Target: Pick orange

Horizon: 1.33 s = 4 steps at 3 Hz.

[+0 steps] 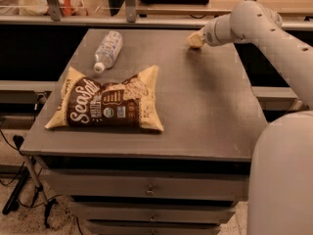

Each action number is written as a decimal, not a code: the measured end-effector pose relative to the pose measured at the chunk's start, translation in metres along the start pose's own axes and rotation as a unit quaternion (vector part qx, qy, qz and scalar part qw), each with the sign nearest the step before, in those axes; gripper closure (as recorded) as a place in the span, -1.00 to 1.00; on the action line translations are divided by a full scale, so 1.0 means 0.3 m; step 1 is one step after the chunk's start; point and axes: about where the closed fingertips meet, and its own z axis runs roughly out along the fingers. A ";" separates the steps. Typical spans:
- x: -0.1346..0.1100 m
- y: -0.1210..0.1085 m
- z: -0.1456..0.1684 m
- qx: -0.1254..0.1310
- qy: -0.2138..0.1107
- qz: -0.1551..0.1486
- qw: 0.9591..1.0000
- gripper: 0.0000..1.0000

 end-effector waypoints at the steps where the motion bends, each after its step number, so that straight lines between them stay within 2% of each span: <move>1: 0.001 0.002 -0.004 0.000 -0.001 0.000 1.000 0.66; 2: -0.028 0.001 -0.035 0.001 -0.015 -0.005 1.000 1.00; 3: -0.087 -0.001 -0.095 0.001 -0.045 -0.016 0.999 1.00; 4: -0.150 0.007 -0.158 -0.011 -0.074 -0.034 0.997 1.00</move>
Offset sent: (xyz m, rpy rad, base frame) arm -0.0142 -0.0048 0.0338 0.0151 -0.0762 0.0157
